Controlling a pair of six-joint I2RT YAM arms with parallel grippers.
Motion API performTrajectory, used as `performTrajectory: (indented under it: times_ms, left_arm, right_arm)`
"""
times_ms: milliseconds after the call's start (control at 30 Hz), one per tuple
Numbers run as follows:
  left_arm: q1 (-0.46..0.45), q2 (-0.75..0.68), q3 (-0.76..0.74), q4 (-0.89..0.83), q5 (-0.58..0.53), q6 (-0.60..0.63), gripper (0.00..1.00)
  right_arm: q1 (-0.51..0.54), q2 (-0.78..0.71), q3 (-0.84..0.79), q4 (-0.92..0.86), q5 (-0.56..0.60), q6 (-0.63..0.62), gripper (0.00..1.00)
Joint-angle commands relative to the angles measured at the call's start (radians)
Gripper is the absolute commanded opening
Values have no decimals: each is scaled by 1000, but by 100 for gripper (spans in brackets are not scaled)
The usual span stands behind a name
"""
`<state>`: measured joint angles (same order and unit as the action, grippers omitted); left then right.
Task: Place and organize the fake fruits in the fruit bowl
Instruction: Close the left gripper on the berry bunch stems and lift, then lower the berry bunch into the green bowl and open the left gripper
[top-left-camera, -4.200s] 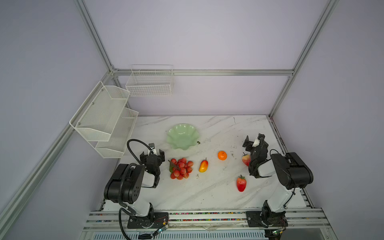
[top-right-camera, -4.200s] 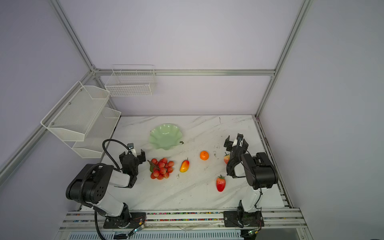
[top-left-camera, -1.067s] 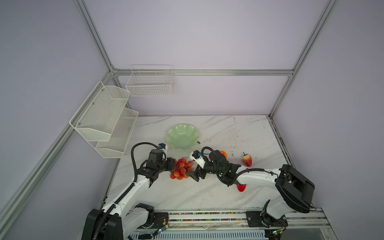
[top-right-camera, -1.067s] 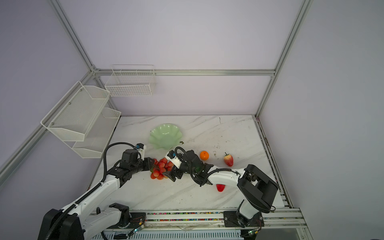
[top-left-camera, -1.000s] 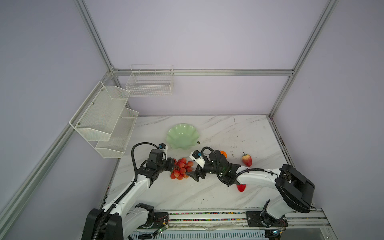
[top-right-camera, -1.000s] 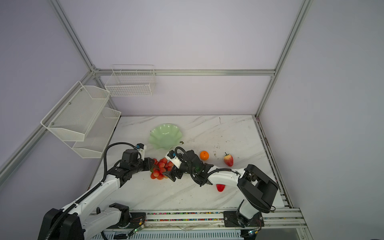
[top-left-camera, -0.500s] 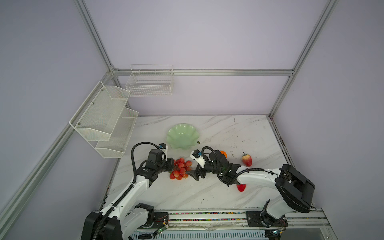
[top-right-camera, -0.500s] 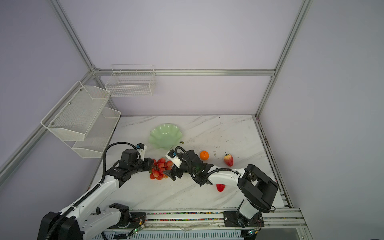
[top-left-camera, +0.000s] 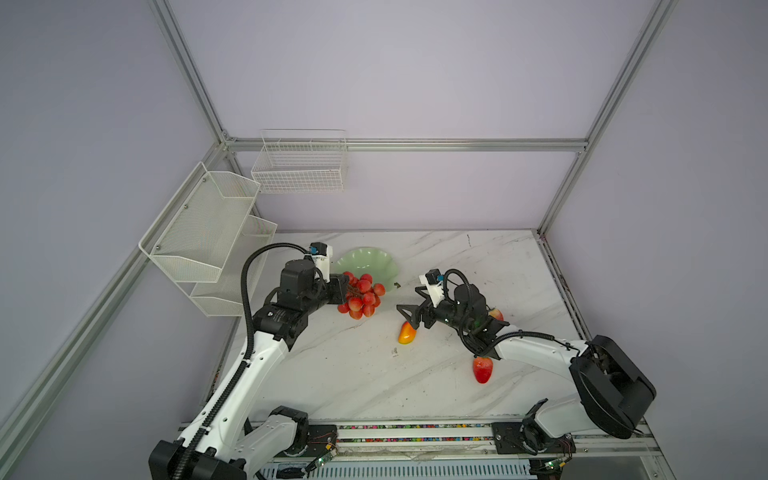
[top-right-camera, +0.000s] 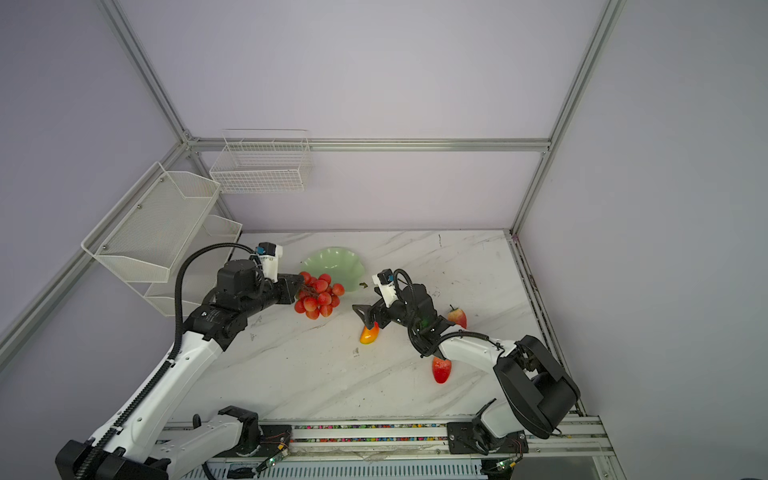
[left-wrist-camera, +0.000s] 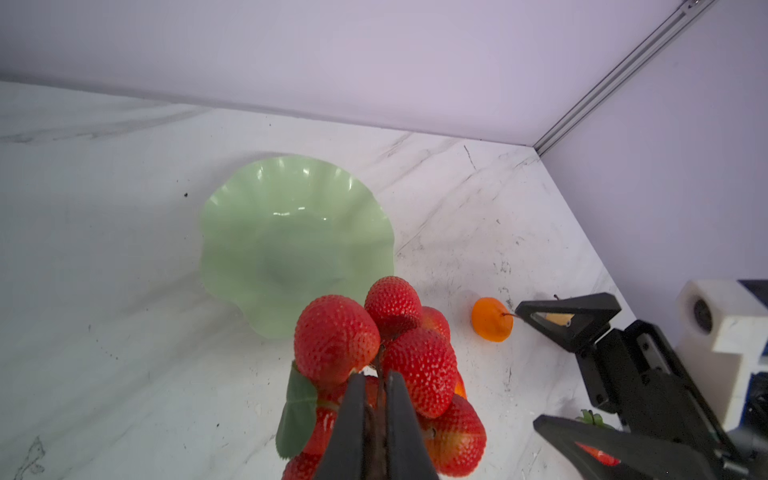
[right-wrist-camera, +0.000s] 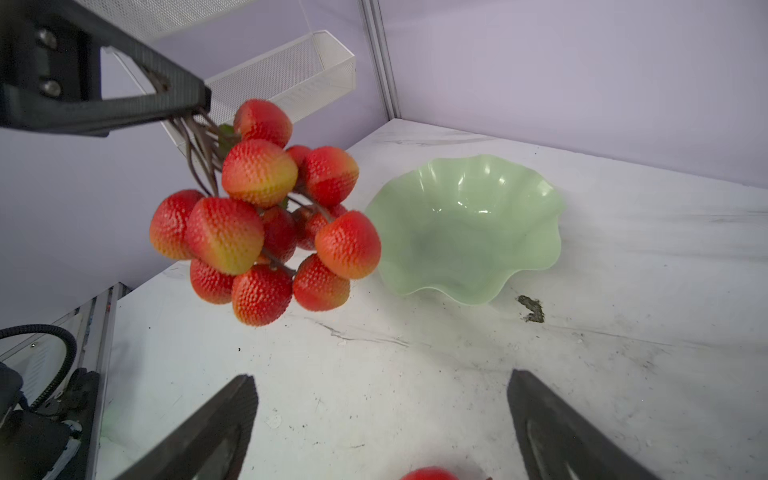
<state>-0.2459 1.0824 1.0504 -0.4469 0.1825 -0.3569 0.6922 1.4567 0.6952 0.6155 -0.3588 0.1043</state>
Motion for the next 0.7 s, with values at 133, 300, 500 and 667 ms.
performTrajectory:
  times_ms: [133, 300, 500, 667]
  left_arm:
    - [-6, 176, 213, 170, -64, -22, 0]
    - [-7, 310, 242, 300, -114, -17, 0]
    - [-10, 467, 265, 412, -141, 13, 0]
    - [-10, 553, 260, 443, -140, 7, 0]
  right_arm:
    - [-3, -10, -8, 41, -24, 28, 97]
    - [-5, -16, -13, 49, -55, 18, 97]
    - [-4, -19, -14, 64, -68, 17, 97]
    - [-5, -21, -19, 64, -54, 11, 97]
